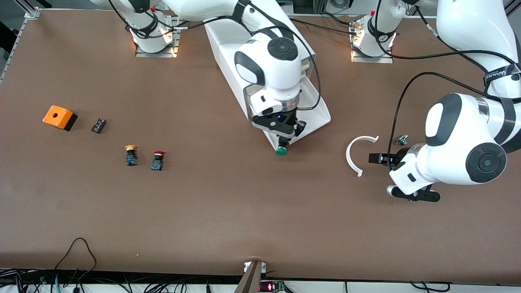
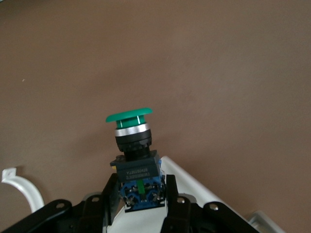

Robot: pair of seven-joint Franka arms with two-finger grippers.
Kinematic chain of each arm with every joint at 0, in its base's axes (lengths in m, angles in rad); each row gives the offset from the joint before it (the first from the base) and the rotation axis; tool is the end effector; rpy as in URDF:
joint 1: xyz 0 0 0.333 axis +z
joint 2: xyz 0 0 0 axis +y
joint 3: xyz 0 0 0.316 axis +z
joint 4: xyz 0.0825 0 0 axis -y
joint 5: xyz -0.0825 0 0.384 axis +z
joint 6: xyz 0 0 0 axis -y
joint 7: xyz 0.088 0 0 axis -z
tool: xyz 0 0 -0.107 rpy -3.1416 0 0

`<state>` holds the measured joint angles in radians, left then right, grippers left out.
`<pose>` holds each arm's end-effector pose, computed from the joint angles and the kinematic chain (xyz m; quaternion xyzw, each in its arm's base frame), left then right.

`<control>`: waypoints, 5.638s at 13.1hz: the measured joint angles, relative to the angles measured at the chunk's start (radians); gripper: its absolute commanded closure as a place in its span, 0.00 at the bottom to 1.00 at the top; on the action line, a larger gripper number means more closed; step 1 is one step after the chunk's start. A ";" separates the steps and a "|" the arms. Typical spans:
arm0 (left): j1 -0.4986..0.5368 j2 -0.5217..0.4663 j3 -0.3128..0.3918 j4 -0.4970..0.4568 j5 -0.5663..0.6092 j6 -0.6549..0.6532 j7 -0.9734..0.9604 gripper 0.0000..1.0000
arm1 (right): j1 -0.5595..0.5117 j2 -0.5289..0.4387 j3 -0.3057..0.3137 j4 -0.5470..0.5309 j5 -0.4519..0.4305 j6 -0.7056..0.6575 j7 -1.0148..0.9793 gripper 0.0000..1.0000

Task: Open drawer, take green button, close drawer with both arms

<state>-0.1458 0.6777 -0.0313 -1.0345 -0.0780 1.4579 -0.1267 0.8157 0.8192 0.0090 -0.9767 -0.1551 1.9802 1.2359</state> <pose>0.7010 -0.1277 0.4300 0.9905 -0.0222 -0.1324 0.0295 0.5428 0.5689 0.3948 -0.9767 0.1808 -0.1076 0.0424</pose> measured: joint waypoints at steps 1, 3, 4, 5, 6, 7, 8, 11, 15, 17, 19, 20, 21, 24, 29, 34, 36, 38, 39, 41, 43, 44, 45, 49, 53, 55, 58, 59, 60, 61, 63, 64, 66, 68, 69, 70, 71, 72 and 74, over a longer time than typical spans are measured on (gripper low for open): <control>-0.002 0.000 -0.002 0.000 0.000 0.014 -0.033 0.00 | -0.033 -0.015 0.000 0.001 0.013 -0.032 -0.068 1.00; -0.011 0.000 -0.006 -0.011 0.000 0.044 -0.094 0.01 | -0.104 -0.045 -0.001 0.000 0.089 -0.074 -0.204 1.00; -0.019 0.000 -0.007 -0.027 0.000 0.072 -0.128 0.01 | -0.140 -0.060 -0.001 -0.005 0.117 -0.107 -0.271 1.00; -0.031 0.000 -0.009 -0.052 0.000 0.119 -0.166 0.01 | -0.171 -0.073 -0.001 -0.016 0.129 -0.139 -0.330 1.00; -0.046 -0.001 -0.012 -0.085 0.000 0.179 -0.206 0.01 | -0.194 -0.085 -0.002 -0.040 0.133 -0.156 -0.383 1.00; -0.064 -0.003 -0.015 -0.124 0.000 0.240 -0.250 0.01 | -0.211 -0.097 -0.007 -0.074 0.133 -0.158 -0.431 1.00; -0.104 -0.006 -0.018 -0.198 0.001 0.346 -0.329 0.01 | -0.231 -0.122 -0.026 -0.142 0.133 -0.153 -0.518 1.00; -0.190 -0.030 -0.024 -0.350 0.058 0.498 -0.509 0.01 | -0.258 -0.198 -0.070 -0.331 0.133 -0.038 -0.667 1.00; -0.250 -0.123 -0.021 -0.575 0.138 0.665 -0.648 0.01 | -0.266 -0.299 -0.134 -0.641 0.134 0.193 -0.791 1.00; -0.243 -0.183 -0.014 -0.726 0.138 0.816 -0.692 0.01 | -0.266 -0.317 -0.169 -0.733 0.134 0.255 -0.826 1.00; -0.256 -0.220 -0.018 -0.867 0.138 0.950 -0.786 0.01 | -0.269 -0.318 -0.201 -0.809 0.134 0.320 -0.835 1.00; -0.269 -0.227 -0.022 -0.913 0.138 0.983 -0.854 0.01 | -0.275 -0.317 -0.209 -0.847 0.134 0.355 -0.842 1.00; -0.291 -0.231 -0.024 -0.939 0.138 0.995 -0.918 0.01 | -0.279 -0.317 -0.212 -0.885 0.134 0.394 -0.845 1.00; -0.343 -0.234 -0.030 -0.981 0.138 0.997 -1.012 0.01 | -0.282 -0.314 -0.215 -0.982 0.134 0.490 -0.845 1.00; -0.339 -0.236 -0.107 -0.994 0.067 0.988 -1.029 0.01 | -0.283 -0.312 -0.215 -1.018 0.141 0.510 -0.835 0.01; -0.345 -0.237 -0.209 -0.994 -0.106 0.901 -1.041 0.01 | -0.283 -0.330 -0.215 -1.010 0.141 0.519 -0.827 0.01; -0.353 -0.237 -0.234 -0.994 -0.157 0.888 -1.046 0.01 | -0.283 -0.359 -0.220 -0.999 0.141 0.501 -0.827 0.01; -0.354 -0.237 -0.260 -0.994 -0.186 0.867 -1.048 0.01 | -0.284 -0.392 -0.238 -0.969 0.141 0.431 -0.835 0.01; -0.356 -0.237 -0.267 -0.994 -0.200 0.860 -1.048 0.01 | -0.284 -0.408 -0.250 -0.942 0.141 0.381 -0.856 0.01; -0.356 -0.237 -0.271 -0.994 -0.205 0.854 -1.049 0.01 | -0.285 -0.438 -0.275 -0.879 0.141 0.272 -0.902 0.01; -0.356 -0.237 -0.271 -0.994 -0.212 0.853 -1.049 0.01 | -0.286 -0.474 -0.303 -0.821 0.171 0.169 -0.967 0.01; -0.355 -0.237 -0.271 -0.994 -0.214 0.853 -1.049 0.01 | -0.287 -0.491 -0.320 -0.794 0.200 0.119 -1.007 0.01; -0.354 -0.237 -0.271 -0.994 -0.216 0.853 -1.049 0.01 | -0.288 -0.507 -0.334 -0.770 0.219 0.073 -1.032 0.01; -0.343 -0.239 -0.263 -0.917 -0.137 0.728 -1.039 0.01 | -0.289 -0.582 -0.344 -0.729 0.229 -0.022 -1.053 0.01; -0.252 -0.248 -0.254 -0.772 0.063 0.494 -0.923 0.01 | -0.294 -0.675 -0.367 -0.709 0.229 -0.148 -1.053 0.01; -0.208 -0.255 -0.253 -0.694 0.158 0.364 -0.826 0.01 | -0.358 -0.706 -0.340 -0.680 0.229 -0.223 -1.056 0.01; -0.152 -0.274 -0.249 -0.586 0.278 0.215 -0.644 0.01 | -0.592 -0.714 -0.132 -0.598 0.229 -0.336 -1.057 0.01; -0.135 -0.289 -0.237 -0.567 0.286 0.199 -0.560 0.01 | -0.667 -0.715 -0.061 -0.576 0.229 -0.355 -1.057 0.01; -0.120 -0.310 -0.216 -0.559 0.288 0.191 -0.470 0.01 | -0.718 -0.714 -0.015 -0.559 0.229 -0.370 -1.059 0.01; -0.092 -0.338 -0.202 -0.560 0.288 0.187 -0.375 0.01 | -0.746 -0.715 0.006 -0.546 0.228 -0.382 -1.065 0.01; -0.002 -0.402 -0.192 -0.564 0.288 0.182 -0.155 0.01 | -0.780 -0.717 0.035 -0.528 0.205 -0.396 -1.079 0.01; 0.046 -0.437 -0.191 -0.565 0.288 0.182 -0.050 0.01 | -0.796 -0.723 0.060 -0.525 0.186 -0.403 -1.080 0.01; 0.119 -0.518 -0.190 -0.570 0.262 0.177 0.113 0.01 | -0.801 -0.742 0.089 -0.524 0.168 -0.430 -1.079 0.01; 0.181 -0.611 -0.188 -0.601 0.202 0.173 0.206 0.01 | -0.800 -0.759 0.096 -0.524 0.164 -0.447 -1.078 0.01; 0.198 -0.646 -0.172 -0.620 0.190 0.180 0.234 0.01 | -0.801 -0.764 0.094 -0.524 0.162 -0.457 -1.078 0.01; 0.202 -0.668 -0.142 -0.635 0.183 0.200 0.273 0.01 | -0.801 -0.768 0.092 -0.524 0.160 -0.465 -1.078 0.01; 0.203 -0.677 -0.113 -0.646 0.173 0.223 0.311 0.01 | -0.801 -0.770 0.091 -0.524 0.151 -0.471 -1.080 0.01; 0.204 -0.677 -0.092 -0.653 0.157 0.236 0.324 0.01 | -0.802 -0.772 0.089 -0.524 0.134 -0.476 -1.085 0.01; 0.180 -0.677 -0.030 -0.684 0.074 0.245 0.339 0.01 | -0.802 -0.774 0.087 -0.524 0.120 -0.481 -1.099 0.01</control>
<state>0.0337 0.0010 -0.0611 -1.7180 -0.0037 1.7024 0.2128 0.0138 0.0452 0.0959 -1.5008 -0.0350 1.4991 0.1373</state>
